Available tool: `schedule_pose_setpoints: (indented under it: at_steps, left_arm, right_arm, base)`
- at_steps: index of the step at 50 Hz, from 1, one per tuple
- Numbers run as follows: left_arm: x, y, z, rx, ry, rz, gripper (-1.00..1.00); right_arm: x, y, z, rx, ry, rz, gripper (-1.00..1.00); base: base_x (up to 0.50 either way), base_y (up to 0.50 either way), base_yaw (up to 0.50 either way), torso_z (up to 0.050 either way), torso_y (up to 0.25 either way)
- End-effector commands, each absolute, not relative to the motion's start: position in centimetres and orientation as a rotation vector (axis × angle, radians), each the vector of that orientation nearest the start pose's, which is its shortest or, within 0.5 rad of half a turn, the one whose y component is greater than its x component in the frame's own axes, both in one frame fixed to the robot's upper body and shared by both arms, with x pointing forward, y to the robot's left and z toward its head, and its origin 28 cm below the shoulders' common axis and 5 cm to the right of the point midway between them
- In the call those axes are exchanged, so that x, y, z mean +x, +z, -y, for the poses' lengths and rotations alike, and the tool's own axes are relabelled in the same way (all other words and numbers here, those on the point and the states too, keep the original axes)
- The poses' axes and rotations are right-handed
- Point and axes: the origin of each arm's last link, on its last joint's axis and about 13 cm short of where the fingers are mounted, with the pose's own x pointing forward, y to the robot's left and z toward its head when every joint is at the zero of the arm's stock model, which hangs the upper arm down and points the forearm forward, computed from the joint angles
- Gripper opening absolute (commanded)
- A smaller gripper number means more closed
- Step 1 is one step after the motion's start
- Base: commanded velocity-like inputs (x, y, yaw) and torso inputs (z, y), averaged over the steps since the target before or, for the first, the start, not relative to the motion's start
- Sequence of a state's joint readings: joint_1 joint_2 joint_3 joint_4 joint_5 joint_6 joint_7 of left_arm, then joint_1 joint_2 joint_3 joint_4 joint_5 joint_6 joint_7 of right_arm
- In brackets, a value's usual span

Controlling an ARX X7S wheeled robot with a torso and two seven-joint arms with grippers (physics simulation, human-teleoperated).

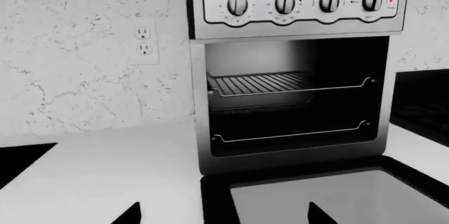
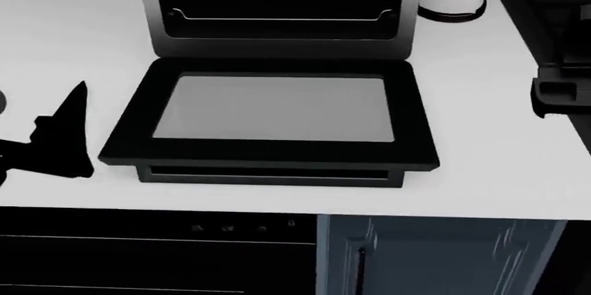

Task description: Close the toaster oven door.

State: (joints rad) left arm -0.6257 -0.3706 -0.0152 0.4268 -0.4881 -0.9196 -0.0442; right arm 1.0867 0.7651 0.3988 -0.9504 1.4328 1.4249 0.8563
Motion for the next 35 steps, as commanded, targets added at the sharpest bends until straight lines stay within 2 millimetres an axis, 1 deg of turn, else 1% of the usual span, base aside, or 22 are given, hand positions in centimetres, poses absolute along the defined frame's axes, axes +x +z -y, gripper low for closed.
schedule_pose_setpoints:
  at_steps: [1,9,19,35]
  left_arm:
    - [27.61,20.79,-25.82,0.049,-0.166,0.125,1.0]
    - [27.73,20.7,-25.92,0.051,-0.161,0.129,1.0]
    - [27.85,20.7,-25.99,0.047,-0.165,0.144,1.0]
    - [27.8,20.84,-26.08,0.037,-0.162,0.15,1.0]
  right_arm:
    - [15.55,32.61,17.38,-0.266,-0.222,0.595,1.0]
    - [15.57,32.42,17.43,-0.261,-0.221,0.596,1.0]
    - [15.62,32.35,17.38,-0.247,-0.218,0.596,1.0]
    - [15.38,32.49,17.34,-0.255,-0.218,0.592,1.0]
  base:
    - [0.0,0.5,0.0,0.0,0.0]
    - [0.0,0.49,0.0,0.0,0.0]
    - [0.0,0.0,0.0,0.0,0.0]
    - [0.27,0.0,0.0,0.0,0.0]
